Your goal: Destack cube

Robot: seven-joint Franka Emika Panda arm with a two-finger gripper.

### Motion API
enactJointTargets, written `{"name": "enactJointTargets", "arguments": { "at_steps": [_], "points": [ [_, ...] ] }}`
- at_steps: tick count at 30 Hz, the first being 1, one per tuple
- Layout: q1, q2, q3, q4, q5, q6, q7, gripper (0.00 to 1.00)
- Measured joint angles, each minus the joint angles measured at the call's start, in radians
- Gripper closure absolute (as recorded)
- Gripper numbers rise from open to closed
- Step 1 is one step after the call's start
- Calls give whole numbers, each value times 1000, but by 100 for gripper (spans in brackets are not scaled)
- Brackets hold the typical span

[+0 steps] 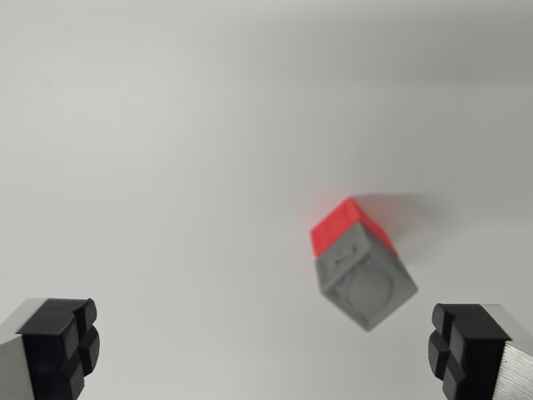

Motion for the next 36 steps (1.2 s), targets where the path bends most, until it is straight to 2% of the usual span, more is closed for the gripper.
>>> {"name": "enactJointTargets", "arguments": {
  "at_steps": [18,29,36],
  "points": [
    [-1,-2,0,-11,0,6,-22,0],
    [-14,-28,-4,-75,0,49,-126,0],
    [-27,-52,-8,-137,0,92,-234,0]
  ]
}}
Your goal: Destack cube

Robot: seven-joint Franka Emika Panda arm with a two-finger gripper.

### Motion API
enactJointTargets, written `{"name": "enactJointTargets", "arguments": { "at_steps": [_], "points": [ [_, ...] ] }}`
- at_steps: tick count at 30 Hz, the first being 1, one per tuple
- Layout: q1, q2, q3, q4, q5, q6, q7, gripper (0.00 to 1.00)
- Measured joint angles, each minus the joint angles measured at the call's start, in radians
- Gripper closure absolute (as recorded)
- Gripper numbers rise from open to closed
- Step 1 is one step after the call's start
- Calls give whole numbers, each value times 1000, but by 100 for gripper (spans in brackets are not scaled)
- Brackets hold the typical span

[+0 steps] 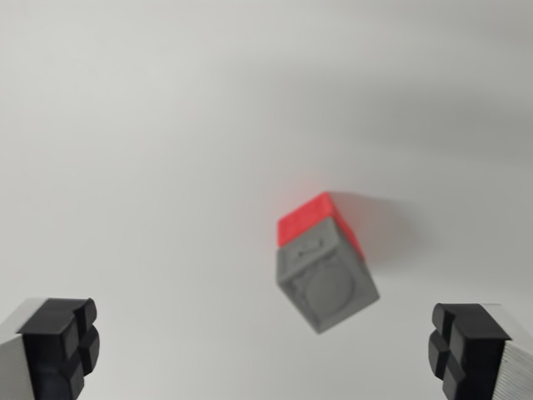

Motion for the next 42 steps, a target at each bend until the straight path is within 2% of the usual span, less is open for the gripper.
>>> {"name": "enactJointTargets", "arguments": {
  "at_steps": [14,22,30,34,42],
  "points": [
    [-35,-53,-15,-154,-1,114,-299,0],
    [-54,-78,-30,-241,-1,184,-491,0],
    [-76,-96,-49,-328,0,260,-704,0],
    [-81,-87,-53,-349,2,296,-738,0],
    [-79,1,-52,-363,11,392,-746,0]
  ]
}}
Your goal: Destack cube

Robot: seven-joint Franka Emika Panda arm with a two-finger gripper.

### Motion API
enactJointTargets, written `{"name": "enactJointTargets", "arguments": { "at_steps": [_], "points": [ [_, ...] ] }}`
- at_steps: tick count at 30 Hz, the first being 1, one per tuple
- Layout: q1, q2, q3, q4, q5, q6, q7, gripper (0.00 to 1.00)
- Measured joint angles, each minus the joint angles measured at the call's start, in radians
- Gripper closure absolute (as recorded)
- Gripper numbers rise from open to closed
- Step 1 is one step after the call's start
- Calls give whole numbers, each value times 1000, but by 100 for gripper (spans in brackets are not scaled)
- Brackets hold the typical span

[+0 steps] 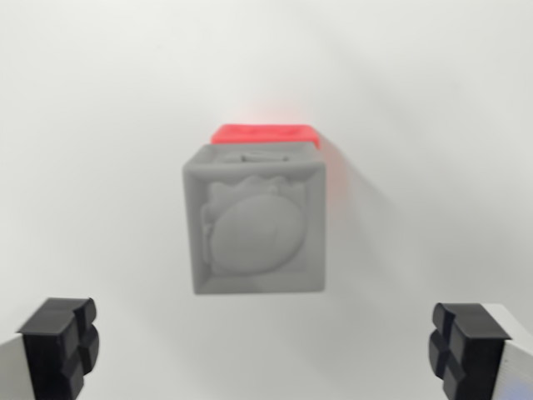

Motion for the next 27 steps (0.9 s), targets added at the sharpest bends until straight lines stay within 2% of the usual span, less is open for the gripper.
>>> {"name": "enactJointTargets", "arguments": {
  "at_steps": [14,27],
  "points": [
    [0,119,3,-6,15,127,-11,0],
    [-3,205,8,-2,26,207,-21,0]
  ]
}}
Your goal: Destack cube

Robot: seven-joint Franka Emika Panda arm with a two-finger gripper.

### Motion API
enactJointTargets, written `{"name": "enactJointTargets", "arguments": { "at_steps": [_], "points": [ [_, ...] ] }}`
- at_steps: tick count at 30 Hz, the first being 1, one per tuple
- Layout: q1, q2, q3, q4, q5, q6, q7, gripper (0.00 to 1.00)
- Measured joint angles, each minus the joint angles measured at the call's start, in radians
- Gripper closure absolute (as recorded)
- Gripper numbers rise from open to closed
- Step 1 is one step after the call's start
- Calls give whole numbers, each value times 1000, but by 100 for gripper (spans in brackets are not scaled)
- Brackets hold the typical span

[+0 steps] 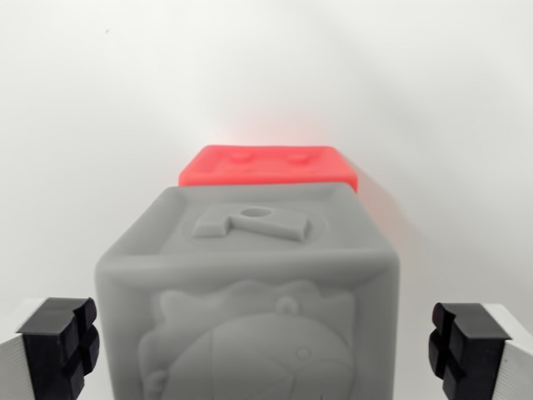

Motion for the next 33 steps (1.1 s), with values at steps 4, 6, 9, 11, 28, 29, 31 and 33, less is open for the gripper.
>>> {"name": "enactJointTargets", "arguments": {
  "at_steps": [4,6,9,11,28,29,31,33],
  "points": [
    [-1,17,2,2,2,16,-1,0],
    [-1,22,2,3,3,20,-2,0],
    [-3,28,3,4,3,25,-2,0],
    [-3,29,4,4,3,26,-2,100],
    [-4,29,4,5,3,26,-2,100],
    [-4,29,4,5,3,26,-2,100],
    [-4,29,4,5,3,26,-2,100],
    [-4,29,4,5,3,26,-2,100]
  ]
}}
